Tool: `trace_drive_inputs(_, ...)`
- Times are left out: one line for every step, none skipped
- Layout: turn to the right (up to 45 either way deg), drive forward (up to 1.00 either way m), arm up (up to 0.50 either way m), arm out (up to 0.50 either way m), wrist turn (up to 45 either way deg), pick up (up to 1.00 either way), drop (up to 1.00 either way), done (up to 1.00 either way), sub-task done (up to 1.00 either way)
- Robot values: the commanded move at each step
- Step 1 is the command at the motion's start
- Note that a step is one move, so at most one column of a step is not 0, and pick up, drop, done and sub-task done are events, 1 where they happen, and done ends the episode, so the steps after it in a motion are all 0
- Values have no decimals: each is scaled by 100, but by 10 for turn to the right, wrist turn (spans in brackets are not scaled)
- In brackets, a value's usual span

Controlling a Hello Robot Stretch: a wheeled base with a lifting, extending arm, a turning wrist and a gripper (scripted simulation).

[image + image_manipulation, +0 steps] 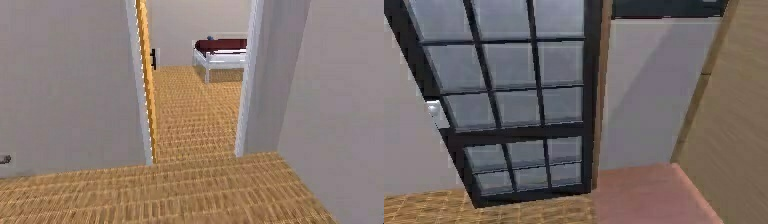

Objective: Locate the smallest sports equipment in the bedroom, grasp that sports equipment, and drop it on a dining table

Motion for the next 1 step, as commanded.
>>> trace_drive_inputs(0, 100, 0, 0, 0, 0, 0, 0, 0)
